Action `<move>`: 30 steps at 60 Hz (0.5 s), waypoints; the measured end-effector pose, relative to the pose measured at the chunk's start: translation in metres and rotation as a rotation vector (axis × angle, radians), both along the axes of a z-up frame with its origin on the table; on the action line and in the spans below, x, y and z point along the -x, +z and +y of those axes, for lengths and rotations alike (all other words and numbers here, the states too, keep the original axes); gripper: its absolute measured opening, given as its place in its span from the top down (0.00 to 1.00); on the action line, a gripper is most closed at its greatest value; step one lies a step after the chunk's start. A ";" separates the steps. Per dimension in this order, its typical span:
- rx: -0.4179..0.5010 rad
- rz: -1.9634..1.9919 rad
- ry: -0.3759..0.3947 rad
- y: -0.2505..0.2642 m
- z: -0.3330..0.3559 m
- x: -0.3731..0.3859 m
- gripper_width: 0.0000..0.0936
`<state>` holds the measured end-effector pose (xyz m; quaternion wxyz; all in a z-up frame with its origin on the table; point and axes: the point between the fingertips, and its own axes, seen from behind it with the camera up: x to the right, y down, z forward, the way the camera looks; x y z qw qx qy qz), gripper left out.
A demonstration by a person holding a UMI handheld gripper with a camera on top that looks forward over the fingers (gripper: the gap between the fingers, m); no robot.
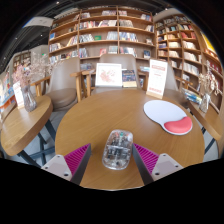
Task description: Arrange mouse
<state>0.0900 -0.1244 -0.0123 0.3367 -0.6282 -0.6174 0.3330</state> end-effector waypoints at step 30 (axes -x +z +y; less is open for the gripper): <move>-0.010 -0.033 0.028 -0.001 -0.002 0.022 0.49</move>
